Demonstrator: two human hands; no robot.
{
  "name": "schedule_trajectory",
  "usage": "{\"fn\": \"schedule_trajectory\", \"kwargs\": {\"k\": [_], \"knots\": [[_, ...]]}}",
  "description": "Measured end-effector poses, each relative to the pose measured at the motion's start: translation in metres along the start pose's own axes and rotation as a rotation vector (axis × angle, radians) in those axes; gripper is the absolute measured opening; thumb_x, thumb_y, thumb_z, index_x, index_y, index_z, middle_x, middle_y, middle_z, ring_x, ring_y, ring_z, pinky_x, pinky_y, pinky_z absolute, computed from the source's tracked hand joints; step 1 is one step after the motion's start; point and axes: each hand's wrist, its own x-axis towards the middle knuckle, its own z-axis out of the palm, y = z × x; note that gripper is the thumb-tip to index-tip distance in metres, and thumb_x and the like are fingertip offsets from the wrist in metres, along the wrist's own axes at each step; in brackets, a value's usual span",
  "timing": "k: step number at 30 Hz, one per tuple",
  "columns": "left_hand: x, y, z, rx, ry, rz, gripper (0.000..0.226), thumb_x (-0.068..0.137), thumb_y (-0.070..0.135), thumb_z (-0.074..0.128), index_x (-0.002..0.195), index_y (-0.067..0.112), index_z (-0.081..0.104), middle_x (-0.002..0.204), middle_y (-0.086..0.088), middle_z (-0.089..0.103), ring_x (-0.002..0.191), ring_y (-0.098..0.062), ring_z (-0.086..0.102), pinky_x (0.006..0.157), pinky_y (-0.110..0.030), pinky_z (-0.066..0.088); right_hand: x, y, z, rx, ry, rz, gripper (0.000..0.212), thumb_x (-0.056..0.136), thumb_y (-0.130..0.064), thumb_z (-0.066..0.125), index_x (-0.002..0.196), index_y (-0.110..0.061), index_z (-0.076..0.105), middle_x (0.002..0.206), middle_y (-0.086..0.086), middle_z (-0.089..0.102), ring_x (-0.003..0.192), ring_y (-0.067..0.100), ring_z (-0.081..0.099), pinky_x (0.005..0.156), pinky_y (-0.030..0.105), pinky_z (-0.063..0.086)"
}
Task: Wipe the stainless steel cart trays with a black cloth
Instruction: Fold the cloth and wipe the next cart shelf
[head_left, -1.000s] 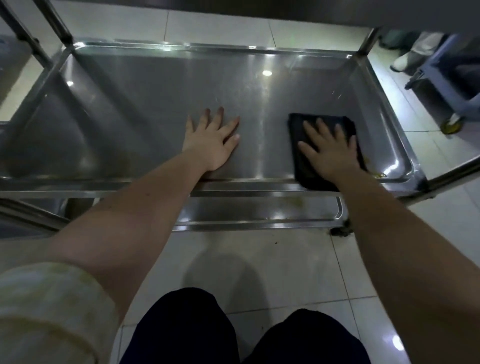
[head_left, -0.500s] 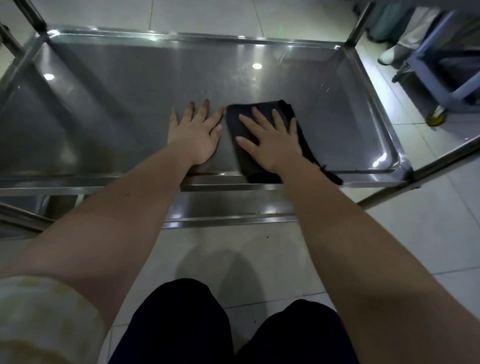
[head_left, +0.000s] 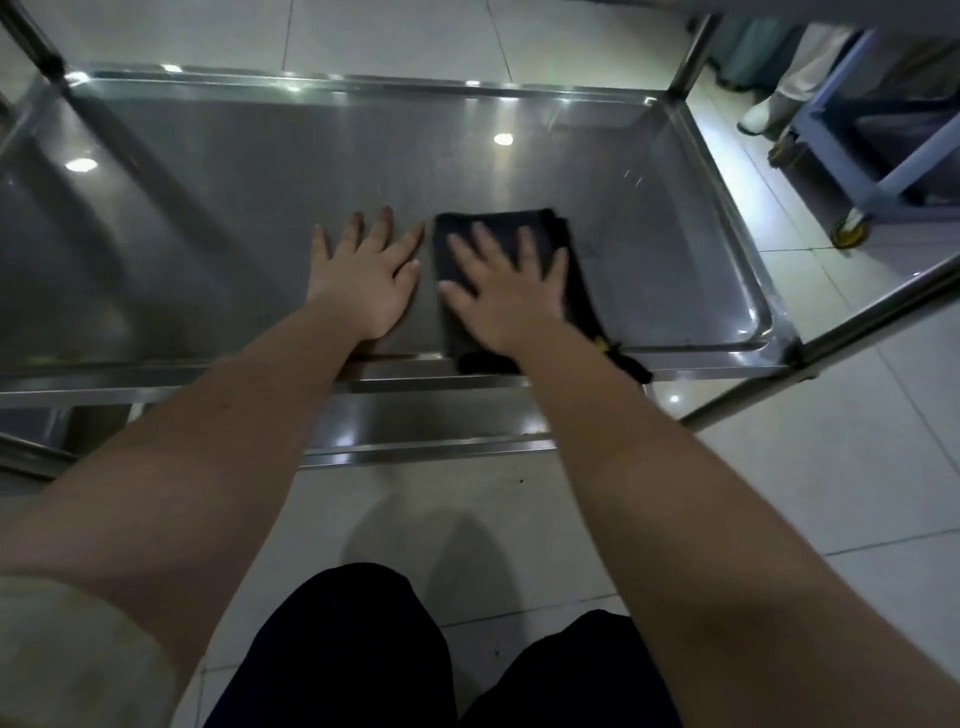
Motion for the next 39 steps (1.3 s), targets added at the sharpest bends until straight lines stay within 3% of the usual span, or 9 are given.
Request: {"fn": "schedule_trajectory", "kwargs": {"k": [2, 5, 12, 16, 23, 27, 33, 36, 39], "knots": [[0.001, -0.004, 0.002, 0.0, 0.011, 0.007, 0.053, 0.103, 0.048, 0.016, 0.155, 0.039, 0.009, 0.165, 0.001, 0.005, 0.15, -0.03, 0.005, 0.117, -0.061, 0.003, -0.003, -0.012, 0.004, -0.008, -0.013, -0.097, 0.064, 0.093, -0.071, 0.015, 0.151, -0.051, -0.001, 0.162, -0.018, -0.008, 0.149, 0.031, -0.013, 0.111, 0.066, -0.011], [0.003, -0.007, 0.004, -0.013, 0.012, 0.009, 0.053, 0.102, 0.051, 0.017, 0.154, 0.043, 0.01, 0.165, 0.002, 0.006, 0.15, -0.03, 0.006, 0.117, -0.059, 0.003, -0.002, 0.042, -0.001, 0.016, 0.025, -0.128, 0.062, 0.092, -0.072, 0.02, 0.15, -0.054, 0.004, 0.162, -0.019, -0.002, 0.15, 0.027, -0.006, 0.113, 0.061, -0.008], [0.003, 0.001, 0.005, -0.031, 0.044, -0.024, 0.053, 0.101, 0.054, 0.02, 0.153, 0.046, 0.013, 0.165, 0.003, 0.009, 0.15, -0.03, 0.008, 0.118, -0.059, 0.003, -0.04, 0.221, -0.015, 0.026, -0.013, 0.277, 0.06, 0.094, -0.069, 0.023, 0.148, -0.057, 0.001, 0.163, -0.018, -0.004, 0.15, 0.028, -0.005, 0.117, 0.057, -0.005], [0.001, 0.006, 0.005, -0.019, 0.043, -0.027, 0.052, 0.102, 0.053, 0.02, 0.153, 0.046, 0.013, 0.165, 0.002, 0.01, 0.15, -0.031, 0.008, 0.117, -0.06, 0.002, -0.041, 0.18, -0.01, 0.04, -0.017, 0.276, 0.061, 0.094, -0.069, 0.018, 0.148, -0.055, -0.005, 0.162, -0.018, -0.012, 0.149, 0.034, -0.012, 0.114, 0.062, -0.009], [0.001, -0.001, 0.005, -0.016, 0.023, -0.02, 0.053, 0.102, 0.054, 0.018, 0.153, 0.046, 0.011, 0.165, 0.003, 0.008, 0.15, -0.029, 0.007, 0.117, -0.059, 0.004, -0.026, 0.005, 0.004, 0.035, -0.05, -0.041, 0.065, 0.093, -0.072, 0.012, 0.151, -0.049, -0.007, 0.162, -0.014, -0.015, 0.146, 0.036, -0.021, 0.11, 0.066, -0.016], [0.003, -0.003, 0.006, -0.029, 0.042, -0.009, 0.052, 0.102, 0.053, 0.021, 0.153, 0.046, 0.014, 0.165, 0.003, 0.012, 0.15, -0.03, 0.01, 0.117, -0.059, 0.006, -0.029, 0.071, -0.002, 0.04, -0.008, -0.065, 0.062, 0.093, -0.072, 0.021, 0.149, -0.055, 0.0, 0.162, -0.019, -0.007, 0.15, 0.028, -0.01, 0.114, 0.062, -0.01], [0.005, 0.008, 0.006, -0.022, 0.03, -0.025, 0.053, 0.101, 0.054, 0.018, 0.153, 0.047, 0.012, 0.165, 0.003, 0.01, 0.15, -0.03, 0.008, 0.117, -0.061, 0.003, -0.053, 0.232, -0.018, 0.004, -0.061, 0.33, 0.064, 0.087, -0.075, 0.016, 0.145, -0.059, -0.006, 0.162, -0.018, -0.009, 0.15, 0.027, -0.008, 0.115, 0.062, -0.006], [0.004, 0.015, 0.007, -0.01, 0.026, -0.021, 0.052, 0.102, 0.053, 0.017, 0.153, 0.046, 0.012, 0.165, 0.002, 0.009, 0.15, -0.03, 0.007, 0.116, -0.062, 0.002, -0.043, 0.209, -0.013, 0.022, -0.045, 0.359, 0.061, 0.092, -0.072, 0.016, 0.146, -0.057, -0.008, 0.162, -0.017, -0.013, 0.149, 0.032, -0.012, 0.113, 0.066, -0.008], [0.007, 0.015, 0.006, -0.017, 0.015, -0.016, 0.052, 0.102, 0.051, 0.017, 0.153, 0.045, 0.012, 0.165, 0.003, 0.008, 0.15, -0.03, 0.006, 0.116, -0.062, 0.001, -0.023, 0.125, -0.007, 0.034, 0.001, 0.222, 0.064, 0.093, -0.072, 0.015, 0.149, -0.052, -0.006, 0.162, -0.014, -0.013, 0.148, 0.037, -0.013, 0.11, 0.067, -0.01]]}}
